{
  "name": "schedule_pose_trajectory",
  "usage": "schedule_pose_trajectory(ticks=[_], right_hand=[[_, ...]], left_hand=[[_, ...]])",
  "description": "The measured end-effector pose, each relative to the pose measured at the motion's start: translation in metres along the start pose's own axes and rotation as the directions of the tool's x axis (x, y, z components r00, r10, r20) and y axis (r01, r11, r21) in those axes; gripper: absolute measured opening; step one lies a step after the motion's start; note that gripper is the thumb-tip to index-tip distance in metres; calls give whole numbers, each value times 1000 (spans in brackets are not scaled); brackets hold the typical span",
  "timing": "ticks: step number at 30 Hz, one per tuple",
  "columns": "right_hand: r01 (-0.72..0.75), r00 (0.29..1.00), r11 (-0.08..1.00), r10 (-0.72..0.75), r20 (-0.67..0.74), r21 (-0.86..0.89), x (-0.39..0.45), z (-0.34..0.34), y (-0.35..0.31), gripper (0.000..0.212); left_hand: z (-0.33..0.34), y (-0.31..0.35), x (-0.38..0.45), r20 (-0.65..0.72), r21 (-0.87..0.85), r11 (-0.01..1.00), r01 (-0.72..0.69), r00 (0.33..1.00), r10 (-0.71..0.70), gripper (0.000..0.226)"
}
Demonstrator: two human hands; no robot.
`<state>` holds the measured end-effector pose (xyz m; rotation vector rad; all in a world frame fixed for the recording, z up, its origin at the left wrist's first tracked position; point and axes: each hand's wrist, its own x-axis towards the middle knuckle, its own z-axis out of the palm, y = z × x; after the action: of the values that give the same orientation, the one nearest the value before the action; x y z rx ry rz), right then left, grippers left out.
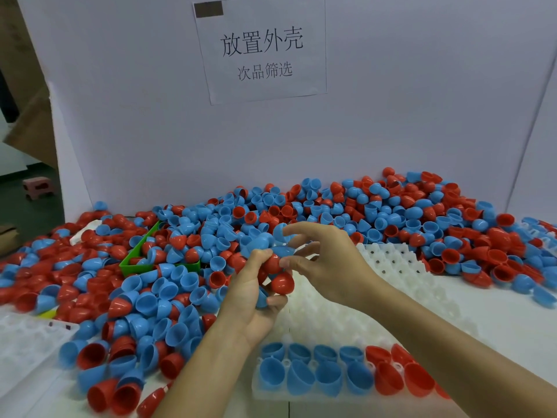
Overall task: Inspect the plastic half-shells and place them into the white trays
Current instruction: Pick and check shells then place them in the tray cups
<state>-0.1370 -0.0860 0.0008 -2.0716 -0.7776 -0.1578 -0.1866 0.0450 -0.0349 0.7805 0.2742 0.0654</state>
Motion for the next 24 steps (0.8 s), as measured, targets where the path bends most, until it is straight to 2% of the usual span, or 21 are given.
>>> schedule_pose_trajectory(ticks=[4,12,19,24], right_hand=[[-16,1000,999,16,-11,35,4,-5,-5,49],[-45,998,997,48,-40,55,4,-7,-2,32],[-79,997,995,80,-8,52,6,-7,-2,31],[-95,989,981,112,-95,169,4,1,-6,24]], left_hand=[[0,6,-2,-17,-24,999,-35,999,35,31],[5,8,-8,-26,-60,997,-49,999,47,31],[6,6,-10,10,-156,988,12,1000,-11,31],[3,9,-6,-53,-154,988,-13,999,5,36]])
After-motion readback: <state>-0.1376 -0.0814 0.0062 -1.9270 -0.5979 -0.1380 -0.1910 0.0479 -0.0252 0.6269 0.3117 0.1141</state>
